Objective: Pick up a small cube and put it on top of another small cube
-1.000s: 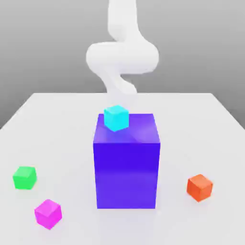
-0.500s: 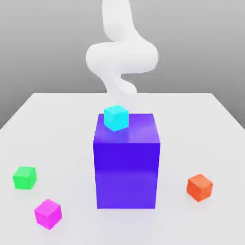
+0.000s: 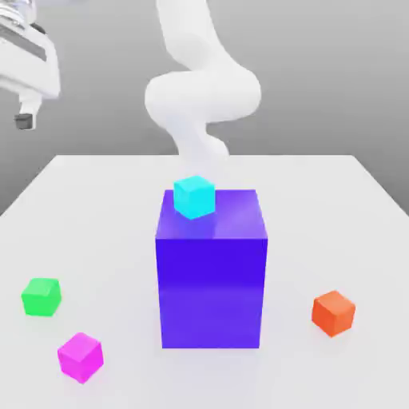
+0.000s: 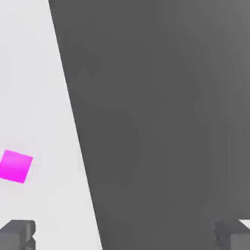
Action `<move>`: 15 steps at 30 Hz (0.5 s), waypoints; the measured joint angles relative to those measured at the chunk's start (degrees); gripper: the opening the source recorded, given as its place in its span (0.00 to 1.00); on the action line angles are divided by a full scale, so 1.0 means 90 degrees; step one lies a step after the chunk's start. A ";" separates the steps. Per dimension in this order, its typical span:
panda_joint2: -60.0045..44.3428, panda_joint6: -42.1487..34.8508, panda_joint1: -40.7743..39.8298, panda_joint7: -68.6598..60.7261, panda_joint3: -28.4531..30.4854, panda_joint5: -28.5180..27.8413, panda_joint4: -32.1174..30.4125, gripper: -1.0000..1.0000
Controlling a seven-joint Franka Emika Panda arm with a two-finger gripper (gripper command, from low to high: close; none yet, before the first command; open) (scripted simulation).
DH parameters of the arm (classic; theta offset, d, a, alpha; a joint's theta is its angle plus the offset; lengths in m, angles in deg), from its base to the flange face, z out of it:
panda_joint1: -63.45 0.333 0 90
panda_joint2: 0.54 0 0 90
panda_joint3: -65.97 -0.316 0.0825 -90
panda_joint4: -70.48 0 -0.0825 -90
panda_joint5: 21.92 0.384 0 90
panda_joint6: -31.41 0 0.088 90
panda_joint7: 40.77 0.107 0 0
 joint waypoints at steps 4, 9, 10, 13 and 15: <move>-0.0533 0.0331 0.0899 -0.1384 0.1093 -0.0182 -0.0124 0.50; -0.1148 0.0798 0.2710 -0.3003 0.3042 -0.0497 -0.0269 0.50; -0.1181 0.0869 0.3202 -0.3236 0.3552 -0.0680 -0.0287 0.50; -0.0993 0.0953 0.4671 -0.3669 0.5074 -0.1597 -0.0295 0.50; -0.0728 0.0926 0.5506 -0.3865 0.5945 -0.2340 -0.0274 0.50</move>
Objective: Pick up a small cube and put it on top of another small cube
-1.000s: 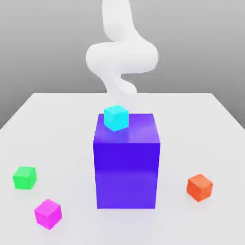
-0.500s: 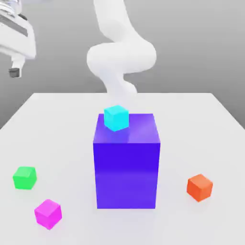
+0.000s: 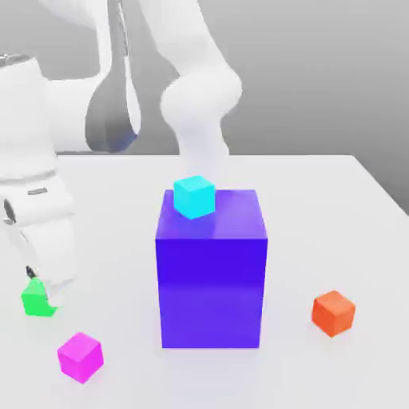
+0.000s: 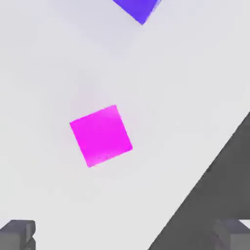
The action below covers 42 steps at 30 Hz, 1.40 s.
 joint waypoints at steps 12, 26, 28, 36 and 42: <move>0.1265 0.0215 0.2050 0.0537 0.2370 -0.2342 0.0439 0.00; 0.0317 -0.0342 -0.1195 -0.1751 -0.0084 -0.0953 -0.0400 0.00; 0.0296 -0.0412 -0.1857 -0.2165 -0.0443 -0.0916 -0.0526 0.00; 0.0522 -0.0779 -0.4233 -0.3472 -0.1621 -0.1163 -0.0947 0.00; 0.0876 -0.0305 -0.2883 -0.2806 0.0162 -0.2354 -0.0758 1.00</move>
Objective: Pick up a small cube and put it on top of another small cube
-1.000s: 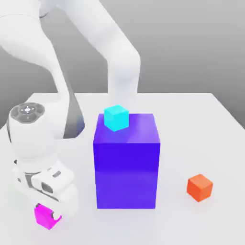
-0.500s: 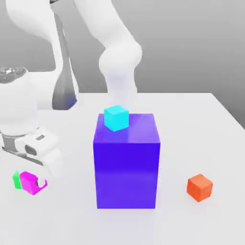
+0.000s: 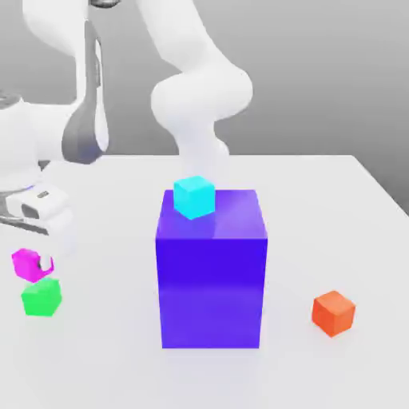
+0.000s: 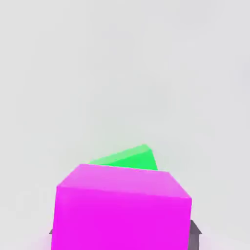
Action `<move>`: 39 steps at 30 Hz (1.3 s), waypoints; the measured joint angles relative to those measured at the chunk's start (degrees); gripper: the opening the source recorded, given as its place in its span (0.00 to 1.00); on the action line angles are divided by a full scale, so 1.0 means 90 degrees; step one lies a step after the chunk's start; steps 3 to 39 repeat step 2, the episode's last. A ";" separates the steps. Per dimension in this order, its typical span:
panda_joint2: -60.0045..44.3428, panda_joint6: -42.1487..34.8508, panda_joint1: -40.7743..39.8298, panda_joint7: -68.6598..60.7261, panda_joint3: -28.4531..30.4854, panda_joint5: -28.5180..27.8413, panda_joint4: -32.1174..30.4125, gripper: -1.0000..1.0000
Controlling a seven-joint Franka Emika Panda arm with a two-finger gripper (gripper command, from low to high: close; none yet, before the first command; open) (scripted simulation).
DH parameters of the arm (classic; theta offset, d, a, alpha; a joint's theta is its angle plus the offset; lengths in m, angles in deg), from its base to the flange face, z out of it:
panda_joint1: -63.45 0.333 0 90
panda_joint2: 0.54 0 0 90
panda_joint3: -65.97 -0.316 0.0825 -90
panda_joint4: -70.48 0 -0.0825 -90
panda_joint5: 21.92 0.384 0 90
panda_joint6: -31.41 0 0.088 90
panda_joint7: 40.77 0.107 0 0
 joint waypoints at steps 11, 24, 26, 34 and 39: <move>0.0000 0.0000 0.0000 0.0000 0.0000 0.0000 0.0000 1.00; 0.0000 0.0000 0.0000 0.0000 0.0000 0.0000 0.0000 1.00; 0.0000 0.0000 0.0000 0.0000 0.0000 0.0000 0.0000 1.00; 0.0000 0.0000 0.0000 0.0000 0.0000 0.0000 0.0000 1.00; 0.0000 0.0000 0.0000 0.0000 0.0000 0.0000 0.0000 1.00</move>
